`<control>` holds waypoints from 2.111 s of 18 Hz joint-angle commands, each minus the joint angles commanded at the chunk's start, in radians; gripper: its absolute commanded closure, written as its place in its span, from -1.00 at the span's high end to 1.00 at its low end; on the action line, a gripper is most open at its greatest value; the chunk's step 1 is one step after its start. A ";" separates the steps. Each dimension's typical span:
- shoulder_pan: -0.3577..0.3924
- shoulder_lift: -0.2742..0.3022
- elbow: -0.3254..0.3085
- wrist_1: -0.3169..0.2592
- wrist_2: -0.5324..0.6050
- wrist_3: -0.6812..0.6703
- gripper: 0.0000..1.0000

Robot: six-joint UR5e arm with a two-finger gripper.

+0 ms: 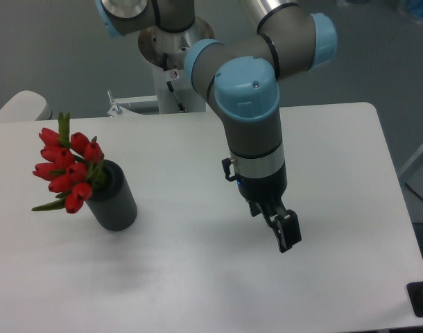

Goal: Pick up the flowers from the vase
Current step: 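Move the open gripper toward the red tulips in the dark vase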

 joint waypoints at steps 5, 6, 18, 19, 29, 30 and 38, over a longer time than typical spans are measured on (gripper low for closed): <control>0.009 0.011 -0.012 -0.002 -0.034 0.003 1.00; 0.018 0.018 -0.029 0.000 -0.069 0.003 1.00; 0.169 0.198 -0.351 0.046 -0.569 -0.035 1.00; 0.185 0.219 -0.389 0.046 -0.628 -0.044 1.00; 0.174 0.341 -0.630 0.054 -1.011 -0.279 1.00; 0.148 0.338 -0.635 0.054 -1.009 -0.279 1.00; 0.052 0.341 -0.655 0.089 -0.999 -0.255 1.00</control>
